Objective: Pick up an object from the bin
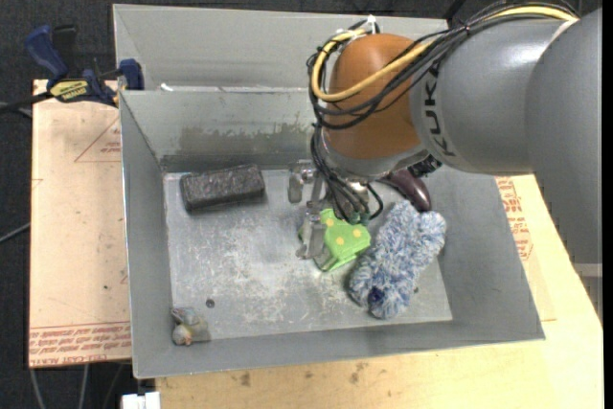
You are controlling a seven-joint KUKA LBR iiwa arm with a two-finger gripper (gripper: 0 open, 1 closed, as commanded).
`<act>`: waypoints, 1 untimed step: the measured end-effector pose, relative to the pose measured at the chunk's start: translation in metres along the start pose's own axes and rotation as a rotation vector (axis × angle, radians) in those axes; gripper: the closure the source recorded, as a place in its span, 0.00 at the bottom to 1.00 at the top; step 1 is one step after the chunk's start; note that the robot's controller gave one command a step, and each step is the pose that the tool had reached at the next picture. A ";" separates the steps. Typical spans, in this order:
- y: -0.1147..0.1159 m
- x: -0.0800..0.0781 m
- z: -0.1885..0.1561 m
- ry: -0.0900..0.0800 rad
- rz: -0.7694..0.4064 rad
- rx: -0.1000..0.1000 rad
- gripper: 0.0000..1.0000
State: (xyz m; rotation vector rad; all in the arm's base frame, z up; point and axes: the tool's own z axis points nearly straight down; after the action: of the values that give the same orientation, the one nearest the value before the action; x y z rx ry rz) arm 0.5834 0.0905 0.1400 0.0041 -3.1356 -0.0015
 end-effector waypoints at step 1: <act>0.000 -0.001 -0.005 -0.006 0.002 -0.001 0.00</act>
Offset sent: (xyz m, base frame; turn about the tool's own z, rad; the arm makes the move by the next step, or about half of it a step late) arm 0.0207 -0.0579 0.0523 0.0821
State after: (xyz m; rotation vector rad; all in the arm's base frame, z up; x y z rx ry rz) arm 0.5845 0.0902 0.1445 0.0015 -3.1417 -0.0023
